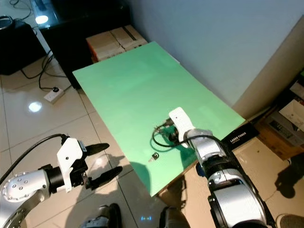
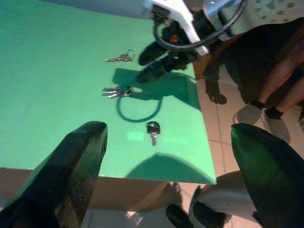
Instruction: Hang keys on a hook
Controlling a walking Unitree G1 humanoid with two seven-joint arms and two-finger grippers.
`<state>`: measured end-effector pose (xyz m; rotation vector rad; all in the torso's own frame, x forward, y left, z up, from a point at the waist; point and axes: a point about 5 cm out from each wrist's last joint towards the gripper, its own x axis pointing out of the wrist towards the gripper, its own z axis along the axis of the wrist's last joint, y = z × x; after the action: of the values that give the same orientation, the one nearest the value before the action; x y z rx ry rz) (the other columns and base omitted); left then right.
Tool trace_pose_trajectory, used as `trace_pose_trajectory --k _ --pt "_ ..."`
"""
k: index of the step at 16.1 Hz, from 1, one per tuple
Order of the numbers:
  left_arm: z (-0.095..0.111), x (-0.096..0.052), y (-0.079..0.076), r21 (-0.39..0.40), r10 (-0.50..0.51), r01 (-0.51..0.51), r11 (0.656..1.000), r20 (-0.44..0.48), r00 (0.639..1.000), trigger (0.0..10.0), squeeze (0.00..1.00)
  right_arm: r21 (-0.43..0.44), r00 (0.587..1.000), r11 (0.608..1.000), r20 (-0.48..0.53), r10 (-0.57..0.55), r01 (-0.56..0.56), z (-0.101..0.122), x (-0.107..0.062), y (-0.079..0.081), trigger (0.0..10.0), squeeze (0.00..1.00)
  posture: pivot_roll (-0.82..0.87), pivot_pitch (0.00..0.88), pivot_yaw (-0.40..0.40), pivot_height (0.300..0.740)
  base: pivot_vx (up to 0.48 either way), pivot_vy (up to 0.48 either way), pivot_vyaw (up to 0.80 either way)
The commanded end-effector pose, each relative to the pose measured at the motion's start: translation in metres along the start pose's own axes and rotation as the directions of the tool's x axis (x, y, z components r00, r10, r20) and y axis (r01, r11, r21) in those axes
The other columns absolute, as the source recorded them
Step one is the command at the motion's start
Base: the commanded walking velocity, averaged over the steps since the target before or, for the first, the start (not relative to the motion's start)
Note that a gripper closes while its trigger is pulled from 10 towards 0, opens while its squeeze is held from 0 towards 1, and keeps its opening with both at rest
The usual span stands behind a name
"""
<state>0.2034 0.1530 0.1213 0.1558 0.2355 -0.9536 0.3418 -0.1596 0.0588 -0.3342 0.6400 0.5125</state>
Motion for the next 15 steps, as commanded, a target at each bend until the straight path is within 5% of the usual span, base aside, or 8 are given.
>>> trace_pose_trajectory --k 1,8,11,12,13,15 --pt "0.006 -0.005 0.002 0.043 0.035 -0.035 0.998 0.005 0.999 10.0 0.00 0.036 1.000 0.999 0.000 -0.025 0.025 -0.006 -0.001 -0.004 10.0 1.00 0.07 0.207 0.021 0.740 0.000 0.000 0.00" --pt "0.010 -0.013 0.000 0.030 0.059 -0.060 0.998 0.043 0.997 10.0 0.00 -0.057 0.998 0.998 0.051 -0.025 0.027 -0.002 0.006 0.005 10.0 1.00 0.10 0.166 0.076 0.740 0.000 0.000 0.00" --pt "0.015 -0.007 0.001 0.047 0.049 -0.052 0.998 0.063 0.997 10.0 0.00 -0.186 0.992 0.977 0.084 -0.090 0.105 0.002 0.008 0.006 10.0 1.00 0.11 0.154 0.104 0.740 0.000 0.000 0.00" --pt "0.016 -0.006 0.001 0.042 0.057 -0.060 0.997 0.073 0.996 10.0 0.00 -0.179 0.983 0.970 0.100 -0.151 0.167 0.004 0.007 0.002 10.0 0.39 0.12 0.153 0.118 0.740 0.000 0.000 0.00" --pt "0.016 -0.007 0.000 0.040 0.058 -0.061 0.997 0.074 0.996 10.0 0.00 -0.182 0.981 0.967 0.104 -0.163 0.180 0.004 0.008 0.001 10.0 0.00 0.12 0.152 0.120 0.740 0.000 0.000 0.00" --pt "0.015 -0.008 0.001 0.040 0.057 -0.060 0.997 0.073 0.996 10.0 0.00 -0.200 0.979 0.961 0.113 -0.171 0.191 0.005 0.009 0.003 10.0 0.00 0.12 0.147 0.123 0.740 0.000 0.000 0.00"
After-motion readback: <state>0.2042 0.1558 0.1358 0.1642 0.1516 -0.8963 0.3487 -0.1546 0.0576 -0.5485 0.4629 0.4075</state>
